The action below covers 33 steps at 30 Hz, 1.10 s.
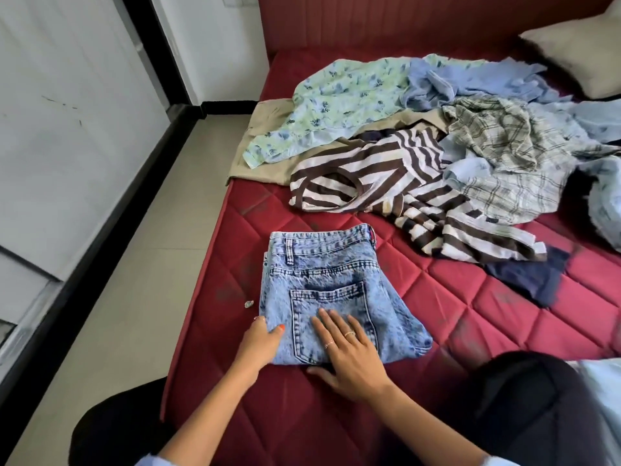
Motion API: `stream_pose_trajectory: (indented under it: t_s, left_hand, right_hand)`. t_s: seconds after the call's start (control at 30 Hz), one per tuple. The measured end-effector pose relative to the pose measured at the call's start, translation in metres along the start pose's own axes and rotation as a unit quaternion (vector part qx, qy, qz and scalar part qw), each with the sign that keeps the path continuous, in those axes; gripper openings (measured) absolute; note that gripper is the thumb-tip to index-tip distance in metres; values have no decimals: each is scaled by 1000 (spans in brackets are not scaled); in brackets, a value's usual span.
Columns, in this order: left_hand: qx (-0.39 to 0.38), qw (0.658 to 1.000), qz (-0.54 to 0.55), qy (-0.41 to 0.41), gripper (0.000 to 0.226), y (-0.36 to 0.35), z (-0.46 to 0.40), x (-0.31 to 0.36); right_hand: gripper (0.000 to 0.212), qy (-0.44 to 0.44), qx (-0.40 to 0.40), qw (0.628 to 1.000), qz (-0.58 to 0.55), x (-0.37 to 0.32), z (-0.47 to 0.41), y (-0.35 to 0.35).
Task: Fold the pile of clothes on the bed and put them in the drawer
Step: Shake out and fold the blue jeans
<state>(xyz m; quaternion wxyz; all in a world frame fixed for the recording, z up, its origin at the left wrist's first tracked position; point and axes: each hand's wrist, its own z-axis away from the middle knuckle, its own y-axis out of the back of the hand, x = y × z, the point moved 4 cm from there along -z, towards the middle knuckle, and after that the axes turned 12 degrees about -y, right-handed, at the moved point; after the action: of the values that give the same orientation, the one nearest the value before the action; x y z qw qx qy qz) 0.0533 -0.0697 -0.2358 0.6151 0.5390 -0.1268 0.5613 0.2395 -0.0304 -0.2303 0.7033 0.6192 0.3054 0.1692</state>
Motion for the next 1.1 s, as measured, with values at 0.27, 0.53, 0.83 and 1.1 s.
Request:
stream_pose_trajectory:
  t_s: [0.27,0.53,0.83,1.1]
  left_hand:
    - [-31,998,-42,-36,37,19,11,69]
    - [134,980,-5,-150,56,69,30,153]
    - [35,961,54,-269,70,38,24,235]
    - [-142,934,83,-318,29,-66,61,342]
  right_hand:
    - [62,-44,-28,998,-37,2,-15,46]
    - [27,-50,-6,997,-56,31,-35,172]
    - [35,-52,1,995,-90,82,-3,336]
    - [35,-177,68,981,-26,135,121,445]
